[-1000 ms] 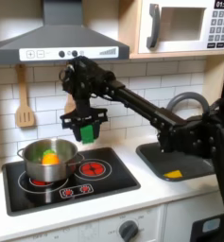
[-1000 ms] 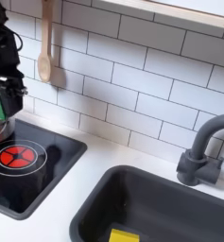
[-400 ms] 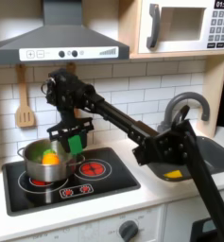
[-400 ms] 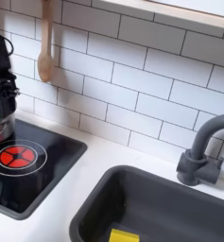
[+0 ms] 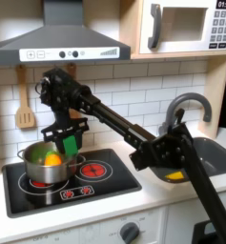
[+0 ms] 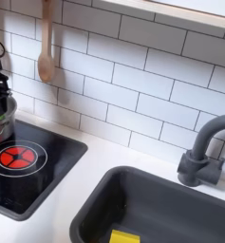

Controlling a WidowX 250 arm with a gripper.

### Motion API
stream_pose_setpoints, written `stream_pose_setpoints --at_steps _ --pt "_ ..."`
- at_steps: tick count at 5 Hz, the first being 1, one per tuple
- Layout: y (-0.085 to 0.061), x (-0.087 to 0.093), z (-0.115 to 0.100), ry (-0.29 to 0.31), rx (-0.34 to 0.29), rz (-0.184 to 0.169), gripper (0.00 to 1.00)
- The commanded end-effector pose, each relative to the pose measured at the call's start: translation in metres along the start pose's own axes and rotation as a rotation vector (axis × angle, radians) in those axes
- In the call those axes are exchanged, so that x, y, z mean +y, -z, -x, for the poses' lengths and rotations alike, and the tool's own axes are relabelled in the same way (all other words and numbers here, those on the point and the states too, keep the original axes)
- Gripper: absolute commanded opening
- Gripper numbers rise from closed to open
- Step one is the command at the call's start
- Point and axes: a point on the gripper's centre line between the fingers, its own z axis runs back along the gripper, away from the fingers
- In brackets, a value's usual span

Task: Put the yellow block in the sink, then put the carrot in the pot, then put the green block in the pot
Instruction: 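Put the green block in the pot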

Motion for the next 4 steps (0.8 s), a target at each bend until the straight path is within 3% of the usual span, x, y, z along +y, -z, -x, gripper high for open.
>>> stream_pose_setpoints --at_steps 1,2,3,4 --pt "-0.0035 0.0014 -0.0027 -0.019 -0.037 -0.026 0.0" --pt "0.0061 0.0055 -0.004 -0.084 -0.072 -0.055 0.0" --pt "0.0041 0.0045 0.0007 -0.094 -0.069 -0.076 0.0" --pt "0.0017 0.0061 0.0019 -0.107 -0.082 -0.081 0.32"
